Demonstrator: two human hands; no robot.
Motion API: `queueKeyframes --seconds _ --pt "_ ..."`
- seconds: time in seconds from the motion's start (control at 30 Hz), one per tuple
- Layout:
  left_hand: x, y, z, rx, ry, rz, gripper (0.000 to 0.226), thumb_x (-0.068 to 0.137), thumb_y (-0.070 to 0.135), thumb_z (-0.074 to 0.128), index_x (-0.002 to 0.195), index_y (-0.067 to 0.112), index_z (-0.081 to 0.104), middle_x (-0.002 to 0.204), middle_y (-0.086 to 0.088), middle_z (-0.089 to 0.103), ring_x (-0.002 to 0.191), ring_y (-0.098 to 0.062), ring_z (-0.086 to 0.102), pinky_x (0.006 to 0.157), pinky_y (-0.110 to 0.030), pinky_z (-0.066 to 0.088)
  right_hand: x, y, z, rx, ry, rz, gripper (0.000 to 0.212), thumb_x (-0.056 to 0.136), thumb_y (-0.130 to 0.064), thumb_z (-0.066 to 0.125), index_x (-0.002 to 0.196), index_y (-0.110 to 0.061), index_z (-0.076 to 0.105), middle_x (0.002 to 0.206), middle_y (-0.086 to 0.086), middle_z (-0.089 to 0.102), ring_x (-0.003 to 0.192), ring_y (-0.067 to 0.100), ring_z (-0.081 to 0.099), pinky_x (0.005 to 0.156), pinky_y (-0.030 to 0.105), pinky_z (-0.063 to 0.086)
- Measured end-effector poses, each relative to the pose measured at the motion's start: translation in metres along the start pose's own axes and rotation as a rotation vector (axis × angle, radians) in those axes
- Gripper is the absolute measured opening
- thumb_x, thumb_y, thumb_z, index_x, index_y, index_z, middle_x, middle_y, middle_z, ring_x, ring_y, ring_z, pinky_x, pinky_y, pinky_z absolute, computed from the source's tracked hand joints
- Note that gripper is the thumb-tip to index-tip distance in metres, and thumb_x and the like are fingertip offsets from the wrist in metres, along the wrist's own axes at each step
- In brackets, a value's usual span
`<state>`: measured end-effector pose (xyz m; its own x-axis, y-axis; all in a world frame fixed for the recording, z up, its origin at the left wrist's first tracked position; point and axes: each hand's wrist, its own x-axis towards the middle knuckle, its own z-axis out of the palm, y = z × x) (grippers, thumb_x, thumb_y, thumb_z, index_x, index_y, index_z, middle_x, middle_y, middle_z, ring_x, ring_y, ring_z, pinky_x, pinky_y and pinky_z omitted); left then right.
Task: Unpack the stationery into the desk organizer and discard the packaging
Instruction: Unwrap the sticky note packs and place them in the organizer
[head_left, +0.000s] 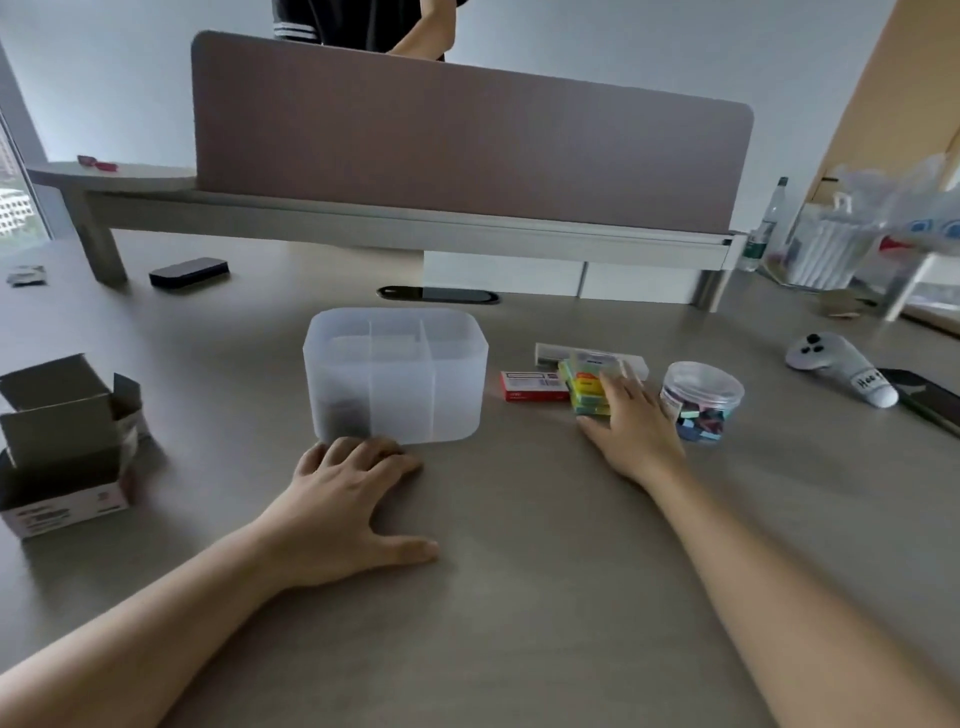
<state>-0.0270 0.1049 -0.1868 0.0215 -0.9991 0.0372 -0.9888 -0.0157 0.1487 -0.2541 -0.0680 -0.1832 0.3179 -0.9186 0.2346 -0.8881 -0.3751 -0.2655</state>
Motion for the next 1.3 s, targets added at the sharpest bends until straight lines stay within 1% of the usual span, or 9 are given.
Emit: queueKeyframes --seconds 0.13,0.33,0.47,0.53,0.63,0.73,0.83,1.03,1.3 --pt "0.0 0.0 -0.001 -0.002 0.002 0.007 0.135 0.019 0.096 -0.011 0.137 0.037 0.021 0.145 0.012 0.021 0.135 -0.012 0.012 0.114 -0.032 0.004 0.0 -0.002 -0.003 -0.036 0.149 -0.049 0.04 0.087 -0.012 0.046 0.127 -0.013 0.045 0.13 0.013 0.051 0.119 0.03 0.046 0.097 0.037 0.038" --pt "-0.003 0.002 -0.001 -0.04 0.023 0.01 0.134 0.019 0.096 -0.008 0.135 0.037 0.024 0.143 0.014 0.026 0.133 -0.01 0.016 0.112 -0.028 0.007 -0.01 -0.003 -0.004 0.044 0.29 -0.182 0.029 0.088 -0.008 0.045 0.112 -0.011 0.061 0.116 0.013 0.06 0.108 0.032 0.054 0.082 0.035 0.044" --pt "-0.006 0.007 -0.006 -0.154 0.085 -0.008 0.13 0.022 0.098 0.015 0.134 0.033 0.029 0.137 0.012 0.036 0.13 -0.01 0.025 0.108 -0.026 0.02 -0.027 -0.025 -0.019 0.469 0.501 -0.259 0.024 0.085 -0.008 0.048 0.102 -0.007 0.064 0.093 0.003 0.067 0.086 0.021 0.06 0.072 0.022 0.04" --pt "-0.007 0.014 -0.008 -0.301 0.191 -0.021 0.103 0.043 0.083 0.038 0.131 0.029 0.036 0.126 0.014 0.042 0.125 -0.01 0.033 0.101 -0.022 0.028 -0.039 -0.044 -0.026 0.804 0.361 -0.182 0.022 0.086 0.001 0.049 0.102 -0.005 0.064 0.081 -0.011 0.062 0.07 0.004 0.06 0.066 0.018 0.048" --pt "-0.004 0.023 -0.009 -0.714 0.279 -0.069 0.06 0.068 0.043 0.069 0.12 0.024 0.047 0.115 0.013 0.048 0.108 -0.011 0.049 0.087 -0.021 0.039 -0.052 -0.067 -0.028 1.093 0.065 -0.143 0.02 0.084 0.007 0.05 0.096 -0.003 0.062 0.074 -0.006 0.061 0.055 -0.005 0.061 0.049 0.013 0.051" --pt "-0.001 0.029 -0.013 -1.143 0.256 -0.046 0.034 0.069 0.022 0.073 0.095 0.023 0.051 0.096 0.003 0.063 0.083 -0.006 0.064 0.075 -0.027 0.055 -0.061 -0.082 -0.025 1.199 -0.16 -0.158 0.014 0.082 0.006 0.053 0.085 -0.006 0.059 0.068 -0.006 0.065 0.056 -0.001 0.064 0.048 0.018 0.054" --pt "0.0 0.027 -0.015 -1.292 0.294 -0.076 0.021 0.08 0.0 0.058 0.082 0.019 0.05 0.079 0.003 0.063 0.061 0.003 0.064 0.059 -0.018 0.054 -0.066 -0.091 -0.022 1.26 -0.301 -0.134 0.017 0.082 0.005 0.055 0.08 -0.012 0.055 0.074 0.001 0.063 0.058 0.003 0.066 0.048 0.019 0.054" --pt "0.002 0.019 -0.016 -1.317 0.224 -0.068 0.021 0.079 -0.001 0.058 0.084 0.019 0.052 0.08 0.002 0.063 0.062 0.0 0.066 0.059 -0.018 0.056 -0.062 -0.095 -0.021 1.01 -0.179 -0.279 0.024 0.085 -0.008 0.054 0.094 -0.03 0.054 0.078 -0.004 0.054 0.075 0.008 0.059 0.066 0.022 0.056" --pt "0.0 0.014 -0.018 -1.354 0.217 -0.07 0.027 0.081 0.003 0.056 0.093 0.026 0.048 0.085 -0.001 0.062 0.07 -0.013 0.064 0.05 -0.022 0.053 -0.065 -0.101 -0.013 1.089 -0.115 -0.26 0.022 0.08 -0.002 0.06 0.073 -0.023 0.062 0.075 -0.006 0.062 0.062 -0.003 0.064 0.055 0.013 0.053"
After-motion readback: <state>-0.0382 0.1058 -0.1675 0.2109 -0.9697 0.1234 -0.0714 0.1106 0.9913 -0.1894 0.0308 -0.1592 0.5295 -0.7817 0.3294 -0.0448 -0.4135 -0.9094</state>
